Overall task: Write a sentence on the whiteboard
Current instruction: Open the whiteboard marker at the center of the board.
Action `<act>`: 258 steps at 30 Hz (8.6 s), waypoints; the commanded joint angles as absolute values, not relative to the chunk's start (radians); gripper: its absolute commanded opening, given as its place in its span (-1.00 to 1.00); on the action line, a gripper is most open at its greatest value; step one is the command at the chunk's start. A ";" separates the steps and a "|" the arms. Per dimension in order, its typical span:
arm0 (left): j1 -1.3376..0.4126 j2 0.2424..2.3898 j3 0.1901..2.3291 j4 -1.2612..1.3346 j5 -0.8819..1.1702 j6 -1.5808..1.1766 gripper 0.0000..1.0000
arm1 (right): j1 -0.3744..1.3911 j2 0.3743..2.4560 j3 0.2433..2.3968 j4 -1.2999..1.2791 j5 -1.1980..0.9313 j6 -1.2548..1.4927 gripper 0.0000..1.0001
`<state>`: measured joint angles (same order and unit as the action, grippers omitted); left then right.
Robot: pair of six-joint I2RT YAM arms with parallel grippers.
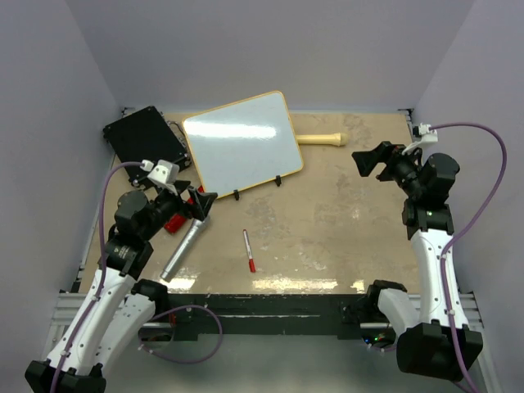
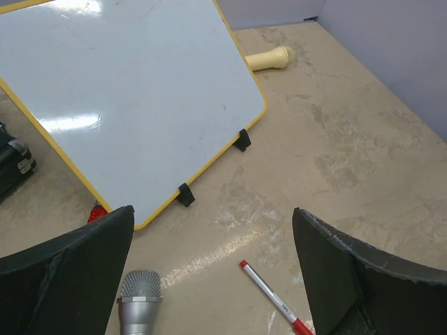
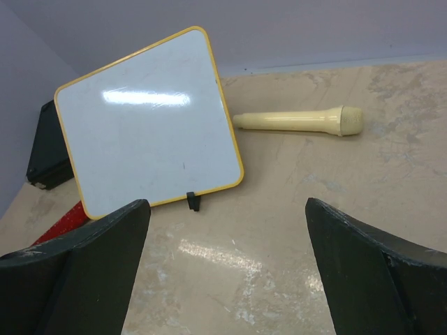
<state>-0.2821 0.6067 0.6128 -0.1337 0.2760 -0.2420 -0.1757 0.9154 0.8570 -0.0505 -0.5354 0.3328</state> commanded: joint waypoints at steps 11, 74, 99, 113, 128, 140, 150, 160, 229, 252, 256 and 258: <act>-0.434 0.675 0.588 -0.054 0.382 -0.415 1.00 | -0.178 0.850 0.776 0.098 -0.697 0.232 0.97; -1.195 1.624 0.841 -0.531 -0.305 -0.873 -0.28 | -0.155 0.865 0.747 0.008 -0.999 -0.069 0.97; -1.195 1.382 0.707 -0.172 -0.413 -0.446 -0.99 | 0.112 1.172 0.661 0.230 -1.065 0.245 0.97; -1.195 1.327 0.658 -0.032 -0.426 -0.411 -1.00 | 0.331 1.540 0.755 0.155 -1.015 0.267 0.79; -1.195 1.382 0.695 0.028 -0.406 -0.354 -1.00 | 0.391 1.652 0.810 0.130 -1.097 0.268 0.11; -1.193 1.394 0.722 0.025 -0.446 -0.337 -1.00 | 0.433 1.666 0.825 0.129 -1.158 0.290 -0.38; -1.190 1.407 0.742 0.026 -0.479 -0.339 -0.99 | 0.437 1.644 0.831 0.136 -1.184 0.293 -1.00; -1.167 1.116 0.533 0.153 -0.372 -0.430 0.66 | 0.373 1.499 0.882 0.026 -1.209 0.105 -1.00; -0.916 1.163 0.526 0.382 0.370 -0.370 -1.00 | 0.451 1.361 0.948 -0.419 -1.321 -0.474 -0.14; -0.916 1.158 0.548 0.347 0.341 -0.331 -1.00 | 0.502 1.447 1.019 -0.583 -1.330 -0.580 -0.39; -0.916 1.155 0.542 0.345 0.342 -0.328 -1.00 | 0.503 1.448 1.022 -0.571 -1.341 -0.558 -0.27; -0.917 1.155 0.537 0.345 0.342 -0.328 -1.00 | 0.502 1.445 1.023 -0.568 -1.341 -0.555 -0.24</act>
